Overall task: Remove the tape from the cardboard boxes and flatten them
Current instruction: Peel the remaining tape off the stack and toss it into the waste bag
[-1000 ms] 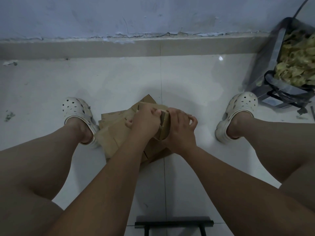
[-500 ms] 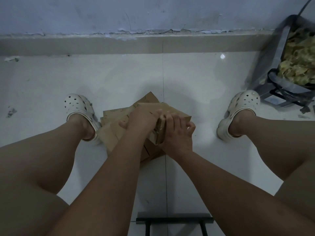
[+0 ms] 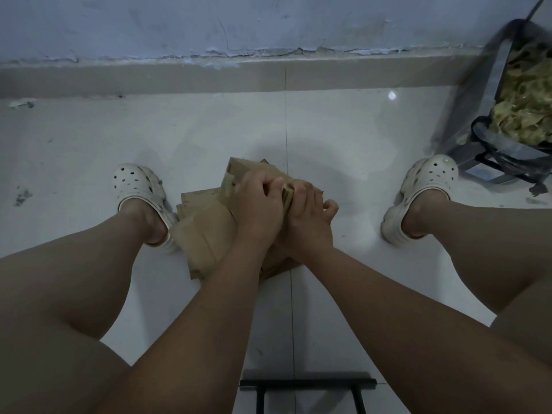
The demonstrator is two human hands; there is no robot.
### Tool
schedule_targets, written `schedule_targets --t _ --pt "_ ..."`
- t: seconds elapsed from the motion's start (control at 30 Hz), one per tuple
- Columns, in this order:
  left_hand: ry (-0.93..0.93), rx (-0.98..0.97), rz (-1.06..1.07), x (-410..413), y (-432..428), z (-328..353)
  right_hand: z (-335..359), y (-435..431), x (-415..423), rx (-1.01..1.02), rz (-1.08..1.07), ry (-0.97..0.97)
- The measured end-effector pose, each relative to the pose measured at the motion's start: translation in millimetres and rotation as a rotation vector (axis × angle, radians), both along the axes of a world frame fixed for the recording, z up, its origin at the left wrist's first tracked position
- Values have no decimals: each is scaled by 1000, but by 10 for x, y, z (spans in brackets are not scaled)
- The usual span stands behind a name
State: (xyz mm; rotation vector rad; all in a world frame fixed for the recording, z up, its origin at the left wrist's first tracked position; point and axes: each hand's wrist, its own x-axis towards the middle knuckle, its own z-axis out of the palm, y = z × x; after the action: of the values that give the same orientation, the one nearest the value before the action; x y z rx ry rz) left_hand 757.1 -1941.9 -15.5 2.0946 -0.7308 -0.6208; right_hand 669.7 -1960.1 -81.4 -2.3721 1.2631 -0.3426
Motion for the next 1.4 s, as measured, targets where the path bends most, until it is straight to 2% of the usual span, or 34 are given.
schedule_targets --t 0.1,0.2,0.37,0.43,0.47,0.53,0.6,0.63,0.7,0.8,0.9,1.03,1.2,1.3,1.4 --pt "-125 -91 -19 20 18 -3 -19 -66 70 45 28 -4" --pt "-184 -83 -99 48 18 -52 -34 -54 89 70 35 29" --pt "-33 55 -190 317 66 -148 89 -254 -15 299 213 69" --pt "-44 83 -280 447 73 -120 158 -378 -67 494 101 21" --pt "-45 74 -316 490 64 -82 186 -428 -106 635 -53 -94" --pt "-40 55 -389 526 31 9 198 -506 -212 1016 -456 -405" --pt "-57 55 -480 522 -2 77 182 -545 -330 1470 -720 -592" --pt "-70 53 -519 514 -12 102 179 -530 -371 1637 -754 -641" --pt "-102 43 -567 503 -32 141 159 -461 -397 1778 -714 -668" --pt "-160 55 -607 488 -64 182 103 -380 -382 1816 -692 -761" --pt "-243 81 -614 420 -53 162 67 -363 -399 1787 -759 -825" --pt "-282 132 -455 284 9 56 18 -360 -381 1708 -893 -869" --pt "-253 164 -399 231 2 5 -13 -377 -342 1586 -940 -892" --pt "-236 223 -451 227 -19 16 -52 -376 -352 1538 -912 -866" --pt "-347 332 -515 234 -38 20 -98 -337 -341 1486 -920 -820"
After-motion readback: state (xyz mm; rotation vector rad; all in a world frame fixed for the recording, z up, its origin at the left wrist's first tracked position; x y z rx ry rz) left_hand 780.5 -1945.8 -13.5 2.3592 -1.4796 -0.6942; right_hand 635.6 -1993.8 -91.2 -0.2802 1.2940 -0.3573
